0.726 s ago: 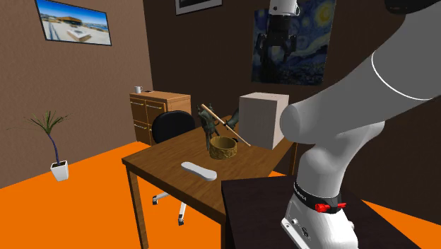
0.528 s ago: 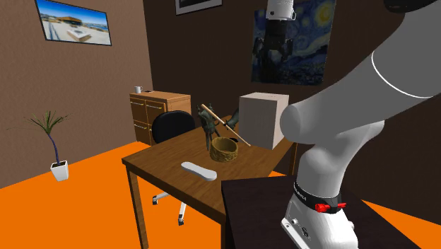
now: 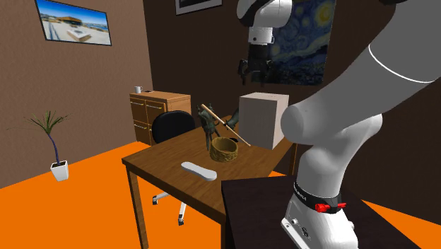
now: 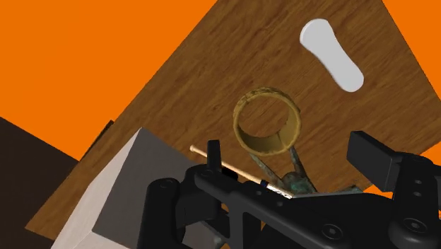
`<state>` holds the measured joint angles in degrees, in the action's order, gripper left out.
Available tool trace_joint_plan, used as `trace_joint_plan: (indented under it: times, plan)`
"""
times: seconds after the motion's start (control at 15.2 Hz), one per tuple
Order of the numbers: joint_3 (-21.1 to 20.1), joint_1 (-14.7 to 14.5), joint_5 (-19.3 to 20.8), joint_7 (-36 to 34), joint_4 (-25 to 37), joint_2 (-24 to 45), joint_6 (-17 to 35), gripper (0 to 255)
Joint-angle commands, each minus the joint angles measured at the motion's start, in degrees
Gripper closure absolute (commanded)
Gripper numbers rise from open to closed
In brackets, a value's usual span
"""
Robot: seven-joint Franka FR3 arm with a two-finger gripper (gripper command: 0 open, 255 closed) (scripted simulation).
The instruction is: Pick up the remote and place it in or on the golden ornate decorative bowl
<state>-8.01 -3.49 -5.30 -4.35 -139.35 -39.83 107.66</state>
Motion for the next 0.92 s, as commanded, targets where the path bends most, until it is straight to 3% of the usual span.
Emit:
trace_joint_plan:
  times: [0.0,0.86]
  plan:
    - [-1.17,-0.96,-0.34,0.65,-0.96,2.82,3.48,0]
    - [-8.88,-5.73,0.55,3.53,-3.52,23.61,24.07,0]
